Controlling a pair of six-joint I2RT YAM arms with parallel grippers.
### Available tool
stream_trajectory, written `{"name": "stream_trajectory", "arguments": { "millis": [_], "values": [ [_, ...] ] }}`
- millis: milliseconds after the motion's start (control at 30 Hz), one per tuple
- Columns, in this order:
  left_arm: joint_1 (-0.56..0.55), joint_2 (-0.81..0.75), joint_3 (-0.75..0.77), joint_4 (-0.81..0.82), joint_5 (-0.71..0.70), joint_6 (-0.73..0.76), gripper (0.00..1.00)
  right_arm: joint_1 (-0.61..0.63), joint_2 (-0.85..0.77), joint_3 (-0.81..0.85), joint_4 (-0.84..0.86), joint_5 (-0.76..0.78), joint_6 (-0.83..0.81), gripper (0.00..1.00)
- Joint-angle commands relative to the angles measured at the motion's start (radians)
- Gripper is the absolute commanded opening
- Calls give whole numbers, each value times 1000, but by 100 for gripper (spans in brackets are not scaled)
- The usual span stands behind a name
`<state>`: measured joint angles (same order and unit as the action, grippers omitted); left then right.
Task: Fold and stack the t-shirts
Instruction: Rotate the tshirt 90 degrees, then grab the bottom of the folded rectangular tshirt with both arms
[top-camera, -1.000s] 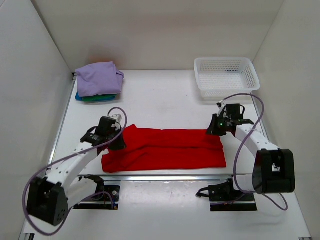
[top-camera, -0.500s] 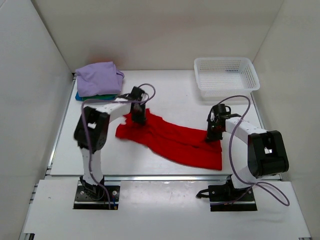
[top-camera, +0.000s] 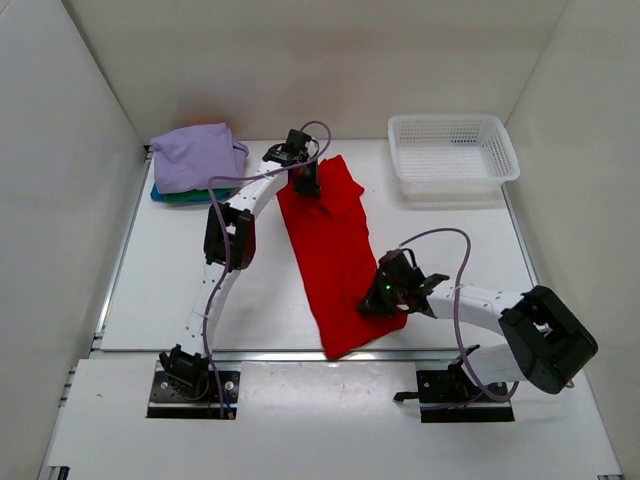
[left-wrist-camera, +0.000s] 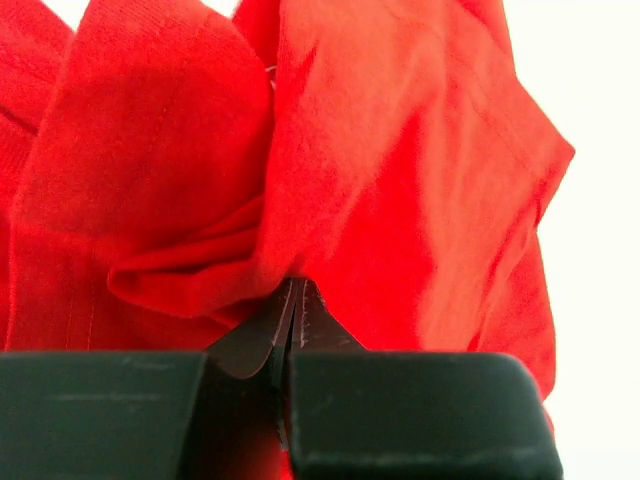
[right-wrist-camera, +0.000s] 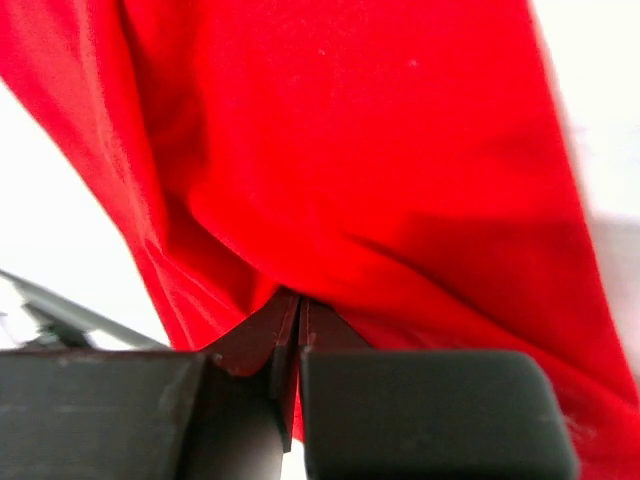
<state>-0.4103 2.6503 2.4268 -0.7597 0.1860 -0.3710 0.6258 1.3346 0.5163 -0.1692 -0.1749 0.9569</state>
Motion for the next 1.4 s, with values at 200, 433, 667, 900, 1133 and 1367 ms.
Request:
{"name": "stream_trajectory", "arguments": {
  "millis": [200, 433, 667, 900, 1133, 1367],
  "values": [
    [85, 123, 143, 6, 122, -115, 0, 245, 123, -56, 445, 58, 398, 0],
    [105, 145, 260, 111, 226, -146, 3, 304, 60, -42, 468, 147, 335, 1],
    [119, -135, 140, 77, 299, -16, 26, 284, -54, 164, 360, 45, -140, 12],
    [65, -814, -878, 198, 222, 87, 41, -76, -130, 188, -34, -182, -360, 51],
    [-112, -1393, -1645, 348, 175, -25, 46, -224, -343, -31, -170, -279, -420, 59],
    [-202, -1642, -1937, 369, 136, -181, 45, -97, -394, -215, -33, -315, -267, 60]
  ]
}}
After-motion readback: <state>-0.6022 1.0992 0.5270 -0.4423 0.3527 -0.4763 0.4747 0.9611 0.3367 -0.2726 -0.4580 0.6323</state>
